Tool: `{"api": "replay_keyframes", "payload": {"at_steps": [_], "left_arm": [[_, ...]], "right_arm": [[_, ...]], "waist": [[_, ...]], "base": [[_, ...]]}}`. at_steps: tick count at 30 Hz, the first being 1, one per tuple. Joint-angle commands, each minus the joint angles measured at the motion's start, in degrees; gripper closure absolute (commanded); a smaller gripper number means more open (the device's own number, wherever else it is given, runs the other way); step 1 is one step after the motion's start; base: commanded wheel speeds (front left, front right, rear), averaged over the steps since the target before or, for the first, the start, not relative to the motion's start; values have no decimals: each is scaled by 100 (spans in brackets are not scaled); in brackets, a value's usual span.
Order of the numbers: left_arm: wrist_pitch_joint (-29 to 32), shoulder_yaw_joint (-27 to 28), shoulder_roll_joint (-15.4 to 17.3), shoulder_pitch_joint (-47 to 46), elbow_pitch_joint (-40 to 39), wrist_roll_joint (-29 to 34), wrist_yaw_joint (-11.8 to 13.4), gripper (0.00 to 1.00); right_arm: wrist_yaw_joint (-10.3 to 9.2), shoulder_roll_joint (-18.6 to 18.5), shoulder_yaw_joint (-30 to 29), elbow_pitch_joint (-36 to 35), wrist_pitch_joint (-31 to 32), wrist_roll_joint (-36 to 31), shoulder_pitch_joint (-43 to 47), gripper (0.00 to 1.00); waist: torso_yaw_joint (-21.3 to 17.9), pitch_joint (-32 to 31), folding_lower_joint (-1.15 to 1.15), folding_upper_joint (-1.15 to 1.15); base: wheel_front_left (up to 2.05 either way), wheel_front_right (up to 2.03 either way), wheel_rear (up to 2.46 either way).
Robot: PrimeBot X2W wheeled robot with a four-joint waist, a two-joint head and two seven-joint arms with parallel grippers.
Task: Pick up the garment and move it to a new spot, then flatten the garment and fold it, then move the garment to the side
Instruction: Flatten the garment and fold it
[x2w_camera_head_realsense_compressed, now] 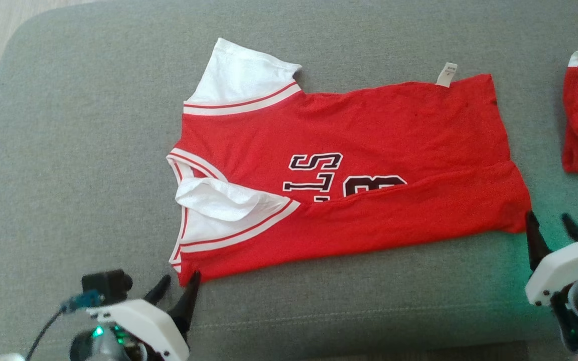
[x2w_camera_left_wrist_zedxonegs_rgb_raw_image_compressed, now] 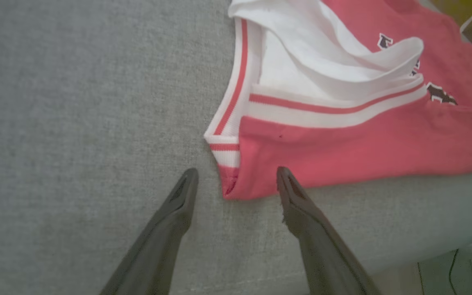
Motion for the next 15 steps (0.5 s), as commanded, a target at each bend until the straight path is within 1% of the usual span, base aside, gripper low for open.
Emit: {"api": "replay_keyframes", "payload": {"at_steps": [1,5,8,10,11,12,13,15], "left_arm": [[120,127,290,-367,-128,161,27,0],[384,207,750,-951,-298,423,4,0],[508,356,1050,-1731,-566,680,-22,0],[638,420,1151,-2339,-725,770,-131,0],[700,405,1207,-2654,-749,802,-299,0],[765,365,1241,-2966,-702,787,-547,0],[855,386,1239,-3248,-547,701,-714,0],[1033,314,1354,-3837,-150,786,-1038,0]], "right_arm": [[-2,-60,57,-322,-91,-109,-122,0],[-2,-15,135,-634,-75,-343,-151,0],[-2,32,264,-886,-95,-357,-228,0],[-2,59,436,-1027,-107,-332,-299,0],[-2,69,540,-1096,-109,-334,-348,0],[-2,77,659,-1157,-117,-346,-407,0],[-2,84,783,-1210,-113,-350,-470,0],[-2,94,1022,-1291,-103,-333,-621,0]], "waist": [[5,1,0,0],[-38,38,0,0],[-49,142,0,0],[-77,262,0,0],[-103,350,0,0],[-130,432,0,0],[-168,528,0,0],[-281,748,0,0]], "base": [[0,0,0],[0,0,0],[0,0,0],[0,0,0],[0,0,0],[0,0,0],[0,0,0],[0,0,0]]}}
